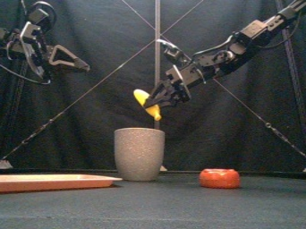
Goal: Pick the banana then place it in the grey bowl
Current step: Drop banana in the grey bowl and return to neutral
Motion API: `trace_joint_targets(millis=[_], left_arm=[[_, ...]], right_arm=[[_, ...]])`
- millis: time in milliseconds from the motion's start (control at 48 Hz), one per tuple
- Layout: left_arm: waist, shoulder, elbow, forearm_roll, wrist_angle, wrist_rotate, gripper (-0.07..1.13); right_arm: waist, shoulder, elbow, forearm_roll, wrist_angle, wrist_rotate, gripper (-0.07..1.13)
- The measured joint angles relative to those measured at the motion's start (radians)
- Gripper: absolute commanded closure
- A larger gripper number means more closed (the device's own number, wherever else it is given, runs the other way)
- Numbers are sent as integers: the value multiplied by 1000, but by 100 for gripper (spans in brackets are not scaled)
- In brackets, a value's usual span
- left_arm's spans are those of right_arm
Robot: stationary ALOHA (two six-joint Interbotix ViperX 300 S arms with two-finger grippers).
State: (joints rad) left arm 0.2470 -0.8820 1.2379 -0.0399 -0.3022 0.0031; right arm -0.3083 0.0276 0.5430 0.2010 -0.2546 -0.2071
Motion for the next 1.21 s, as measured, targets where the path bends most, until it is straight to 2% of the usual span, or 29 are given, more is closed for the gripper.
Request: trace_joint_targets(millis=[333,646,958,1208], left_arm=[[11,0,0,0,0,-2,100],[21,0,5,0,0,-2,100],[23,0,5,0,0,-2,100],[23,-3,5,0,0,-2,100]], right_arm=[[-5,43,-11,8,-12,-3,19],[3,29,6,11,-37,2,19],[87,-218,183,57,-153,0,19],[109,-463,399,103,-295,2,19]])
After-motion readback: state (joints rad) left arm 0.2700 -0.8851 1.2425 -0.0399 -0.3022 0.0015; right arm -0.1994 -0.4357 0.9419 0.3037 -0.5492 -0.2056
